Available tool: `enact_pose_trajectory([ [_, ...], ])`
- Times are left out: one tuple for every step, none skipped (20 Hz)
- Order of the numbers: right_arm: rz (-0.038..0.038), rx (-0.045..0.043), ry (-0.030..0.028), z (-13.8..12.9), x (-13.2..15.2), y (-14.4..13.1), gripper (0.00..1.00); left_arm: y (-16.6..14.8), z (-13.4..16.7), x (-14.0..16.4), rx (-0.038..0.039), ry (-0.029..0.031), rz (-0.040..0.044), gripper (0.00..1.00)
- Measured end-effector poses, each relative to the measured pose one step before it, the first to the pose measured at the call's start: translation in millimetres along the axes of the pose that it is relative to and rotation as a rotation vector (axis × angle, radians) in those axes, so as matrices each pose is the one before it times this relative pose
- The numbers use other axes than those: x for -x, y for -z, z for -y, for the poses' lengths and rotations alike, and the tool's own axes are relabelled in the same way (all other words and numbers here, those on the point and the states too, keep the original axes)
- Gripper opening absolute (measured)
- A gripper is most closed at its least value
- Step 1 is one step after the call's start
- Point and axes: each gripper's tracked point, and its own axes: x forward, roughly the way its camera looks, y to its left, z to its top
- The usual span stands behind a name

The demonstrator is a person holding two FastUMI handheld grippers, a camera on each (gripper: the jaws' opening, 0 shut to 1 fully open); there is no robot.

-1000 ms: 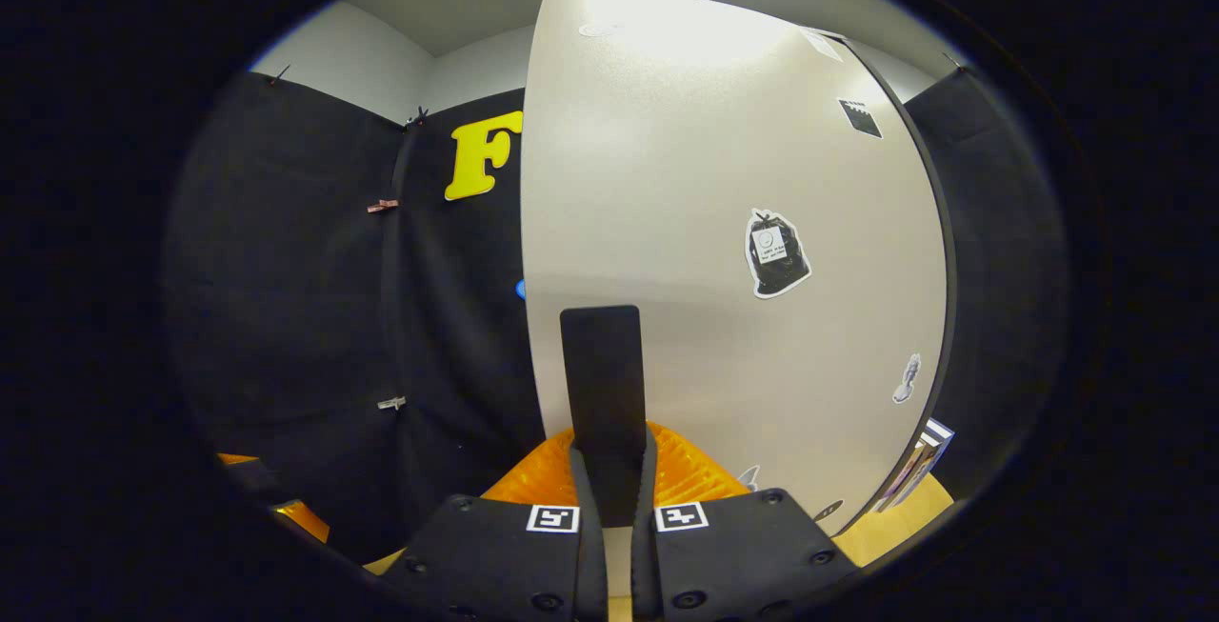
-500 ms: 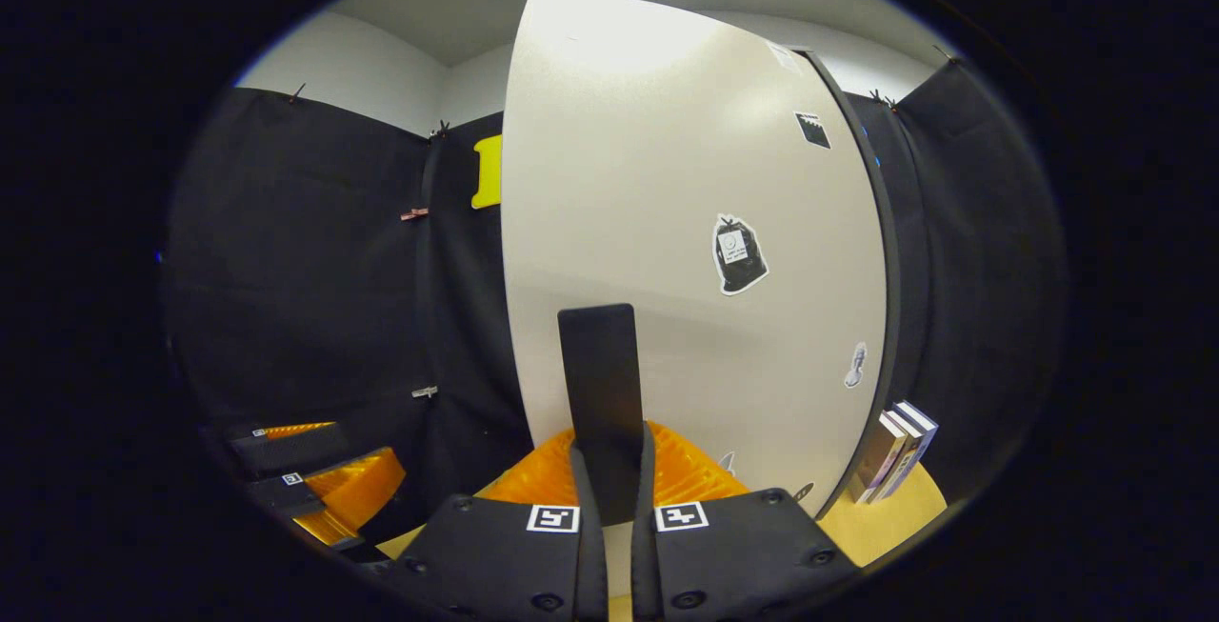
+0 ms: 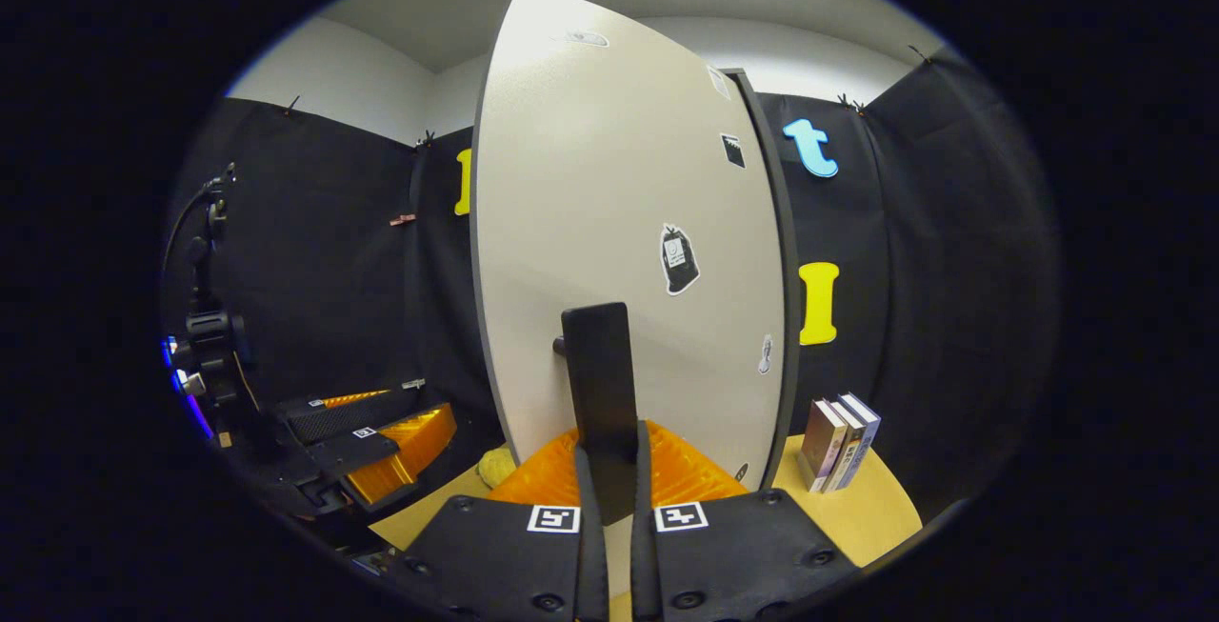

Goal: Open the cabinet door with the right hand, grasp the bottle in the cabinet with the left hand and place it on the coaster, then close the cabinet door with the right hand.

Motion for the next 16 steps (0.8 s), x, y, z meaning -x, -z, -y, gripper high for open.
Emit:
enact_pose_trajectory([
  [0.00144, -0.00732, 0.00068, 6.05, 4.32, -0.72, 0.13, -1.13, 8.43, -0.26, 0.00211, 0.01251, 0.00135, 0.94],
  [0.00147, -0.00613, 0.0053, 5.99, 3.45, -1.04, 0.14, -0.85, 7.97, 0.33, -0.00049, 0.01005, 0.00104, 0.94],
  [0.00114, -0.00084, 0.01093, 6.79, 2.84, -1.26, 0.13, -1.25, 5.01, 1.04, -0.00179, 0.00494, 0.00063, 0.94],
  [0.00143, 0.00573, 0.01449, 6.36, 3.52, -1.39, 0.13, -0.5, 5.6, 0.59, -0.00279, 0.0042, 0.00193, 0.92],
  [-0.00123, 0.00831, 0.01657, 7.05, 3.47, -0.24, 0.13, -2.91, 3.98, 1.52, -0.00235, 0.00105, 0.0025, 0.94],
  [0.0002, 0.00504, 0.01874, 8.03, 3.94, -1.4, 0.13, -1.24, 4.8, 0.19, -0.00068, 0.00239, 0.00226, 0.92],
  [0.00189, 0.00311, 0.02157, 8.87, 2.04, -0.97, 0.14, -1.34, 4.92, 0.72, 0.00078, 0.00425, 0.00085, 0.92],
  [0.00669, 0.00421, 0.02322, 9.14, 3.76, -1.99, 0.14, -0.2, 6.16, 2.04, 0.00034, 0.00546, 0.0015, 0.94],
  [0.00701, 0.00521, 0.02347, 9.8, -1.53, -1.32, 0.13, -1.03, 3.81, 0.05, -0.00099, 0.00381, 0.00113, 0.94],
  [0.00402, 0.00225, 0.02081, 9.89, 1.94, -0.92, 0.13, -0.91, 3.11, -2.08, -0.00161, 0.00309, -0.00009, 0.94],
  [0.00047, -0.00185, 0.01812, 8.21, 1.3, -0.35, 0.13, -0.5, 4.48, -1.55, -0.00067, 0.00231, -0.00114, 0.94],
  [-0.00119, -0.00414, 0.01507, 8.22, 1.7, -0.44, 0.13, 0.49, 4.16, -1.4, 0.00088, 0.00351, 0.00017, 0.94],
  [0.0013, -0.00241, 0.01514, 8.91, -0.05, 0.4, 0.13, -0.86, 4.92, -2.2, 0.00134, 0.0042, 0.00009, 0.94],
  [0.00143, 0.00183, 0.01648, 10.3, 1.15, -0.84, 0.13, -0.15, 3.72, -0.96, 0.00181, 0.00475, -0.0002, 0.94],
  [0.00157, 0.00725, 0.0169, 12.63, 3.32, -1.18, 0.13, -1.41, 4.34, -1.96, 0.00268, 0.00503, 0.00153, 0.94],
  [0.00315, 0.01071, 0.01718, 10.88, 2.13, -1.73, 0.13, -0.01, 4.76, -2.52, 0.00244, 0.00569, 0.00106, 0.94],
])
